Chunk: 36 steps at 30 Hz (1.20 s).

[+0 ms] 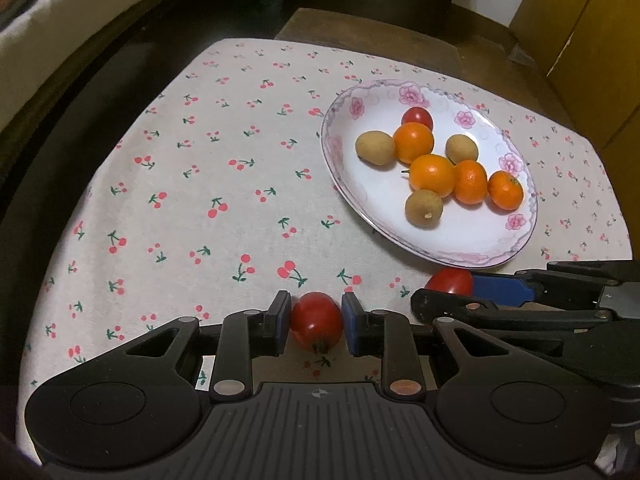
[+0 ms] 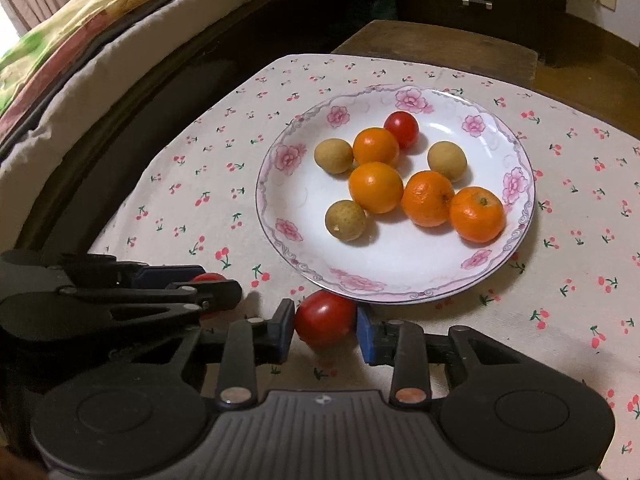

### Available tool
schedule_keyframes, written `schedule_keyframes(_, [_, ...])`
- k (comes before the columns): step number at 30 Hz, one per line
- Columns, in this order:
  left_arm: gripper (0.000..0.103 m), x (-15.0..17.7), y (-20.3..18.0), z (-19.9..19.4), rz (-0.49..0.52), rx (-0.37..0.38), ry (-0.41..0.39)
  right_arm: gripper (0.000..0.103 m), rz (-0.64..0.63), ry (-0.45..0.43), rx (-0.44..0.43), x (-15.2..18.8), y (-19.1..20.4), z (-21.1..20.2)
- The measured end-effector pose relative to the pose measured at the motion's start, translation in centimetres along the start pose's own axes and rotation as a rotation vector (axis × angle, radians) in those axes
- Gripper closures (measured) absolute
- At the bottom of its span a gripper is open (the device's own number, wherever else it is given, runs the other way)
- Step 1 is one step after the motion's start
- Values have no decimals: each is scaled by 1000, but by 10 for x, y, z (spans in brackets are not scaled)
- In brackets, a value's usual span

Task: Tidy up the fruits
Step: 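Close the left tool on a red tomato while the right tool closes on the other tomato, then carry both held red tomatoes over the white plate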

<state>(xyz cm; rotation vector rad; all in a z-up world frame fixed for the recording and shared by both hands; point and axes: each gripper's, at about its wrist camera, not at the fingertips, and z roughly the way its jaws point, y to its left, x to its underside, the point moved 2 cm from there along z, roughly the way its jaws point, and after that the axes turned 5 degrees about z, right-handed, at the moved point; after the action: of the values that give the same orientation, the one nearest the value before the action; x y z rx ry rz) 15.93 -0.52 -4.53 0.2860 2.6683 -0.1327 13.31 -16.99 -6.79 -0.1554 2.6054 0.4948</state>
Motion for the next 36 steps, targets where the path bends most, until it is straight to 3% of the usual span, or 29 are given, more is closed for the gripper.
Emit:
schedule_keyframes(12, [68, 1, -6, -3, 34, 10, -4, 70, -30, -5, 13, 3, 1, -8])
schedule_keyframes(24, [59, 13, -14, 1, 61, -10, 2, 70, -36, 12, 50, 14, -5, -22])
schedule_keyframes(36, [66, 24, -18, -6, 71, -17, 4, 70, -50, 7, 62, 18, -2, -29])
